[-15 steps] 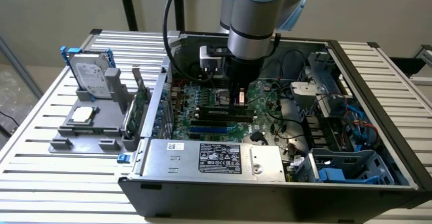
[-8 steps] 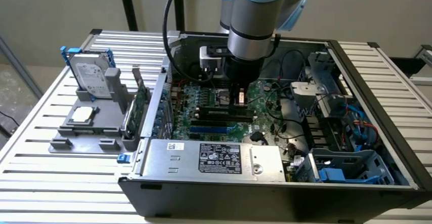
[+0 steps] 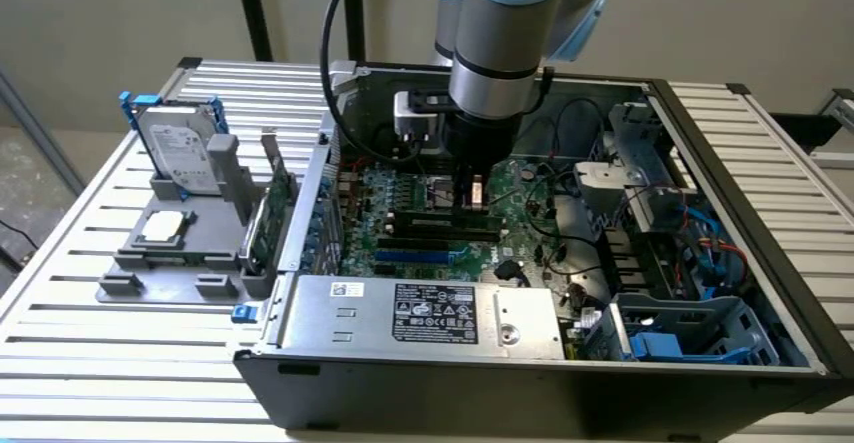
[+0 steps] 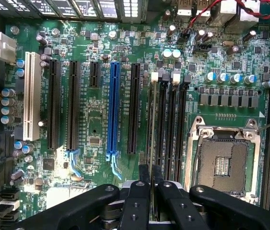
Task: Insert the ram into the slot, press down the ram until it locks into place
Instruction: 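Insert the ram into the slot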
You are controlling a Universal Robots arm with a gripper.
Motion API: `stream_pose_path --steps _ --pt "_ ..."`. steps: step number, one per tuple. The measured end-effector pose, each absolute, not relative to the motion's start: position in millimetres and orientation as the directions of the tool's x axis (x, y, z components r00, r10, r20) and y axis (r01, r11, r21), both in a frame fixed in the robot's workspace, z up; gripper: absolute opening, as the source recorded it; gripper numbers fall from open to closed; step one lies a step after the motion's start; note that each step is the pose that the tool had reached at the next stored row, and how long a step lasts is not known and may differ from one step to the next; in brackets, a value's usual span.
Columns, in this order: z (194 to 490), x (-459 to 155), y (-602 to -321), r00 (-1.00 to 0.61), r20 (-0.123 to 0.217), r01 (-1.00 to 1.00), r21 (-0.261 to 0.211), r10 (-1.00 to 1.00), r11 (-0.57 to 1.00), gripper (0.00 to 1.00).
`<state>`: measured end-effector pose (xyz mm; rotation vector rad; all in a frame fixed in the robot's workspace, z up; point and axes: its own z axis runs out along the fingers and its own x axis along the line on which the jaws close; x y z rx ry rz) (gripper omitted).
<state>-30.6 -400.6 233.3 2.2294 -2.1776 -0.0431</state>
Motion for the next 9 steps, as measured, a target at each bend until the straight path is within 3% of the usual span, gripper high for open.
stream_pose_path --steps 9 --pt "232.4 -33.6 -400.6 0.023 -0.002 -0.999 0.023 -1.0 -0.023 0.13"
